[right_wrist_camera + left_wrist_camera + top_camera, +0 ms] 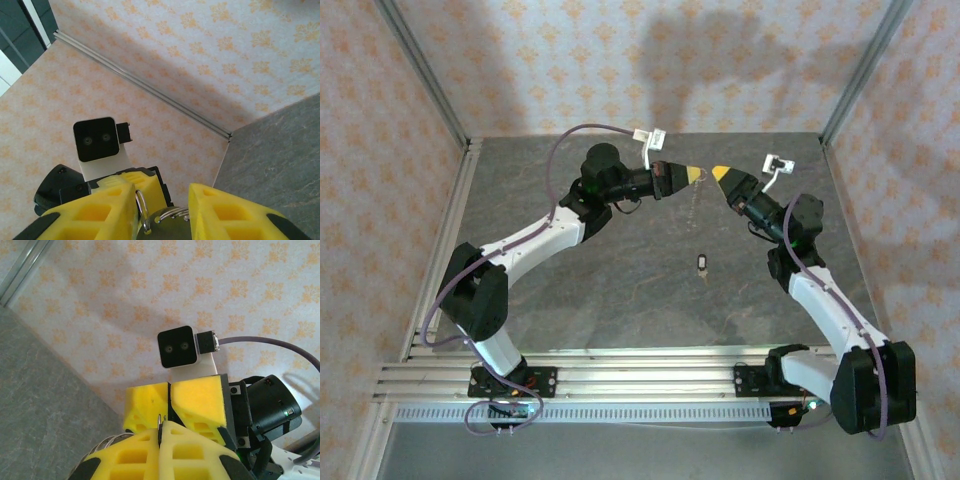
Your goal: Put the keys on the keyring
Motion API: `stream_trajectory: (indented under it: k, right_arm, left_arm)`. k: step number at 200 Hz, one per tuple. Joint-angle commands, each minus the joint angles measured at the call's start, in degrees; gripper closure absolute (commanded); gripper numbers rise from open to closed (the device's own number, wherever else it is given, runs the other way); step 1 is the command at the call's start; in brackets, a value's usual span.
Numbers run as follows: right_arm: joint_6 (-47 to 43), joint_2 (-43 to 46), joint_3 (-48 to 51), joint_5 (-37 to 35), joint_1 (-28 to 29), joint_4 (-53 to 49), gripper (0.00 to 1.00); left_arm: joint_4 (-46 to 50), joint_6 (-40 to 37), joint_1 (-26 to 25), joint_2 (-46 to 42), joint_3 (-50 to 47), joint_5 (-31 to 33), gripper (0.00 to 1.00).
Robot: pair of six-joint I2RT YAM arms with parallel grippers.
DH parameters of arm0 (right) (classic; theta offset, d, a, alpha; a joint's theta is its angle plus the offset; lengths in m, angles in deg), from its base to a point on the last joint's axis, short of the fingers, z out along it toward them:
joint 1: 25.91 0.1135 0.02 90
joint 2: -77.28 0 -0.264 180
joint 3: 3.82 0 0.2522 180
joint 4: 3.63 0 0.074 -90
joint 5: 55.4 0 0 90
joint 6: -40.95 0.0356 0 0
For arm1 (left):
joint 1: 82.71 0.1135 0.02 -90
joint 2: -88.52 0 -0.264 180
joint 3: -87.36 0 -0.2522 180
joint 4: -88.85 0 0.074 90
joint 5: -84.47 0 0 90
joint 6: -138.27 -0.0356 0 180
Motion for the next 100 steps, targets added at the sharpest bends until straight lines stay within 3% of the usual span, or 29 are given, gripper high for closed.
stream_trajectory:
  k: [1, 46, 100]
  right_arm:
    - [-1.8, 1.7, -1.3, -3.4, 0.3, -1.3, 0.67]
    - [-2.2, 4.7, 0.6, -11.7, 0.1, -9.0, 0.65]
    - [2.5, 2.6, 1.2, -6.3, 2.4, 2.6, 0.63]
  left_arm:
    - [-4.5, 1.5, 0.6, -3.2, -1.5, 1.8, 1.0]
    - [-1.8, -2.9, 0.6, -6.7, -4.2, 4.9, 1.0]
    - [-4.3, -1.3, 0.6, -6.6, -5.2, 6.2, 1.0]
